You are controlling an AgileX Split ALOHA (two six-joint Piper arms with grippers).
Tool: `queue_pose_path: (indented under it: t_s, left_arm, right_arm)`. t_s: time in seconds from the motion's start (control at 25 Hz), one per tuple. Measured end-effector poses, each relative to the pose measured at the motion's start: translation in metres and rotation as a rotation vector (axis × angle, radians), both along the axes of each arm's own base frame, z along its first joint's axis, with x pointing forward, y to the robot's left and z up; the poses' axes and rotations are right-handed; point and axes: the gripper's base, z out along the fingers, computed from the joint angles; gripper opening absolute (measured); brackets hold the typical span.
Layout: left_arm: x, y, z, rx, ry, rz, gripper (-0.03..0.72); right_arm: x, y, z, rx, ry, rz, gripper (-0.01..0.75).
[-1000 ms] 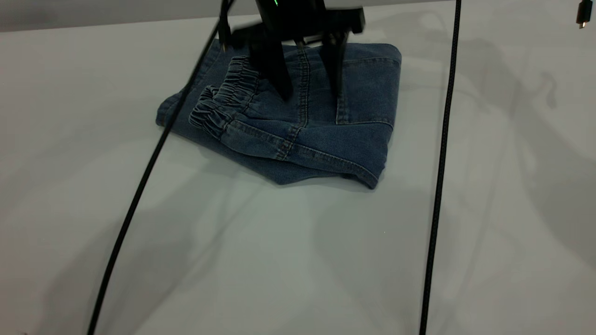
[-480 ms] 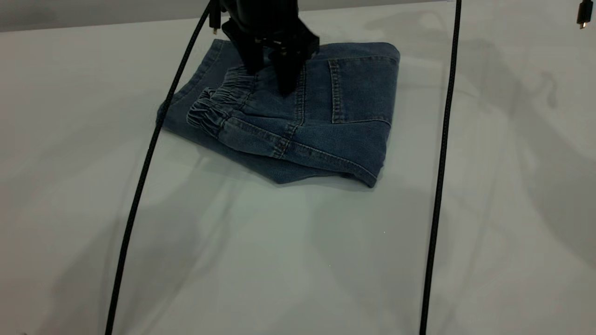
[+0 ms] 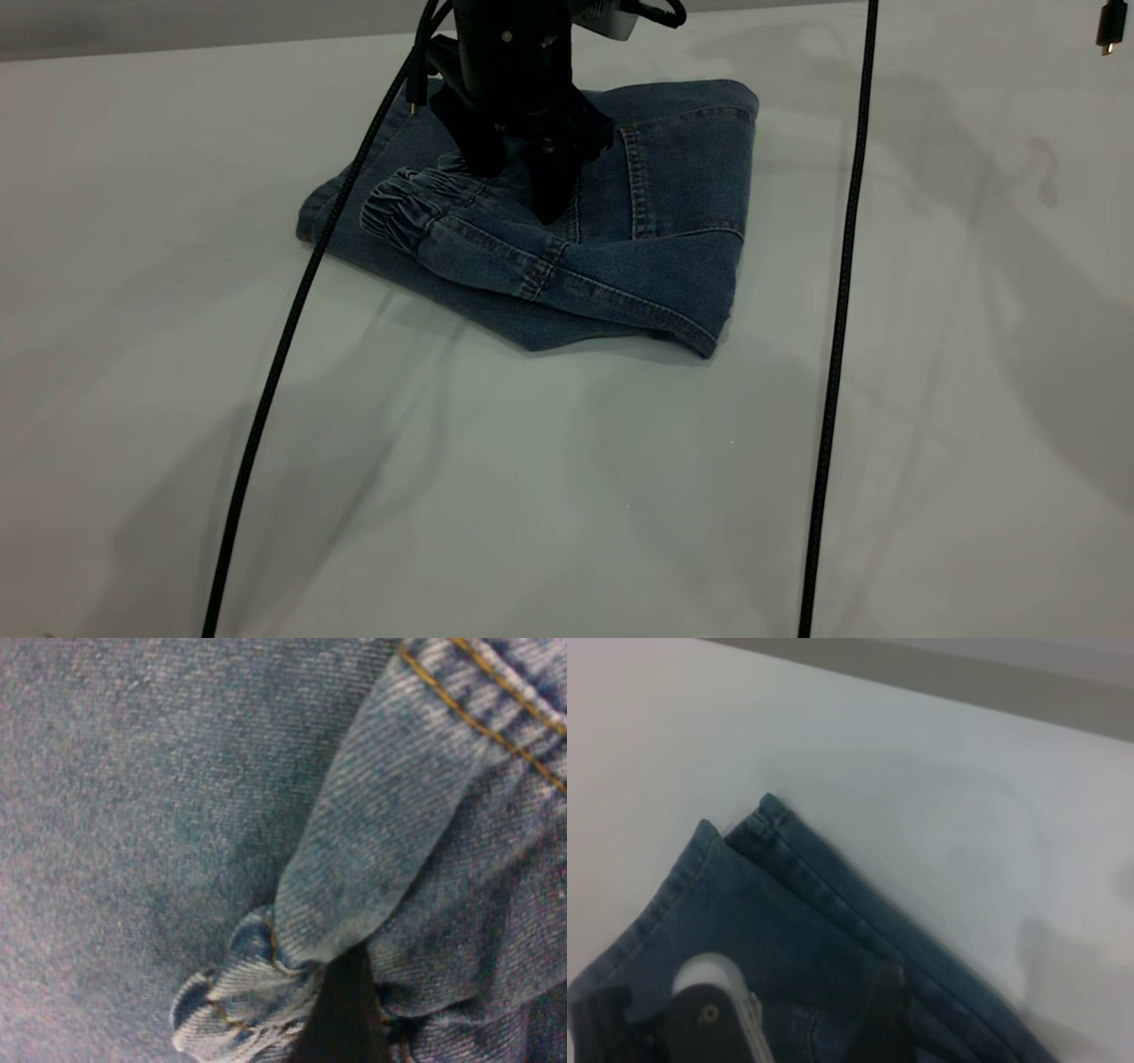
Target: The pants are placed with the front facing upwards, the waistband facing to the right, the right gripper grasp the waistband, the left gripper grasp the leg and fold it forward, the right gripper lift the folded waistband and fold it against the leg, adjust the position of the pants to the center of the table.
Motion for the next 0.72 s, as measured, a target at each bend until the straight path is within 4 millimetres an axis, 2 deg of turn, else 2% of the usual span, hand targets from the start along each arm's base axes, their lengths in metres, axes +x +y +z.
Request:
queue_pose_path:
  t_s: [0.24, 0.52, 0.72]
  left_arm:
    - [-0.002, -0.003, -0.001, -0.038, 0.019, 0.224, 0.539]
    - [-0.01, -0.013, -0.001, -0.138, 0.122, 0.472, 0.541]
    - [-0.011, -0.015, -0.001, -0.149, 0.134, 0.451, 0.541]
  right_arm:
    - [0.0, 0.0, 0.0, -0.002, -0.002, 0.003, 0.591]
    - [0.0, 0.0, 0.0, -0.002, -0.002, 0.003, 0.591]
    - [0.0, 0.0, 0.0, -0.004, -0.006, 0.008, 0.591]
